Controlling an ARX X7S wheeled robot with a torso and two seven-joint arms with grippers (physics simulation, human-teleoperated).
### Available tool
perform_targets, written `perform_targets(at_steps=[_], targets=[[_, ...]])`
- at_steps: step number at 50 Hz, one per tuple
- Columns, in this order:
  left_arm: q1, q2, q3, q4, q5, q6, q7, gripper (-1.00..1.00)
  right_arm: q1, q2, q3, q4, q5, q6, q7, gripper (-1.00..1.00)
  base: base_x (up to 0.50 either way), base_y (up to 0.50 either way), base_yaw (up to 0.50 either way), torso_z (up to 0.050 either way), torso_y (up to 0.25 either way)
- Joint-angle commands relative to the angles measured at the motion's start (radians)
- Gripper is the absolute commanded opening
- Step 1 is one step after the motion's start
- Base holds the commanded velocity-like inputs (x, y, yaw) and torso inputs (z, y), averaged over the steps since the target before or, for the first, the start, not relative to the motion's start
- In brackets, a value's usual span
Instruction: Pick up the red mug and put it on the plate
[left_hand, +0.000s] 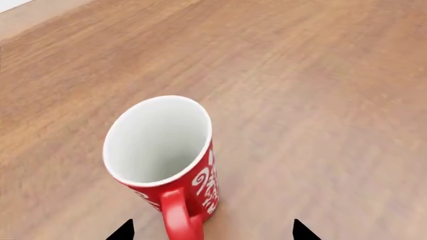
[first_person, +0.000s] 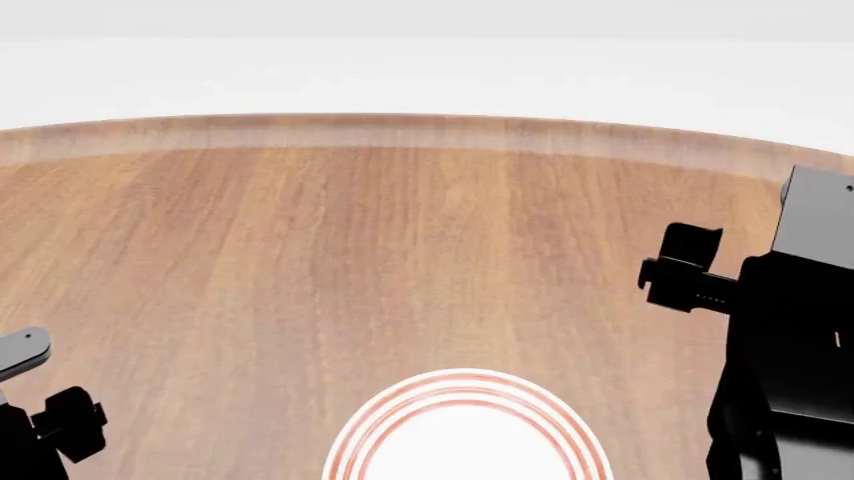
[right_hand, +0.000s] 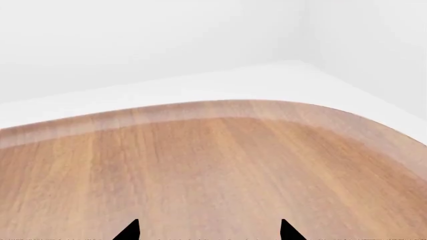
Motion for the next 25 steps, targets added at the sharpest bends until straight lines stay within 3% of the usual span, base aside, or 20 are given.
perform_targets(at_steps=[1, 13, 25], targets=[[-0.078, -0.011, -0.002, -0.213, 0.015, 0.112, 0.014, 1.00, -0.006, -0.001, -0.001, 0.008, 0.003, -0.010, 0.001, 1.00, 0.00, 0.00, 0.00, 0.000, 0.000], [-0.171, -0.022, -0.009, -0.471, 0.029, 0.257, 0.032, 1.00, -0.007, -0.002, -0.007, 0.031, 0.005, -0.027, 0.000, 1.00, 0.00, 0.00, 0.00, 0.000, 0.000], [-0.169, -0.024, -0.062, -0.480, 0.059, 0.245, 0.017, 1.00, -0.005, 0.000, -0.008, 0.051, 0.008, -0.040, 0.000, 1.00, 0.00, 0.00, 0.00, 0.000, 0.000]])
